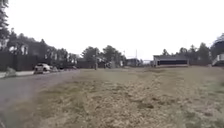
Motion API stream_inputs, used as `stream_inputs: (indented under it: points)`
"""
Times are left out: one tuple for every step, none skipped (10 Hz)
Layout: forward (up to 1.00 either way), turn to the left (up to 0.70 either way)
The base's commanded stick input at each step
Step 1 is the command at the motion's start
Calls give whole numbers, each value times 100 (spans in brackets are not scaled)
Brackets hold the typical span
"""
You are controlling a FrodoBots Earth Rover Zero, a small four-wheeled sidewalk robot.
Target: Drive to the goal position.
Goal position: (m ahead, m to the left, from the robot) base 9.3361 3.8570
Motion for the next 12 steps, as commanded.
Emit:
stream_inputs:
  points:
    - [70,0]
    - [70,0]
    - [70,0]
    - [70,0]
    - [70,0]
    - [70,0]
    - [70,0]
    - [70,0]
    - [70,0]
    - [70,0]
    - [70,0]
    - [70,0]
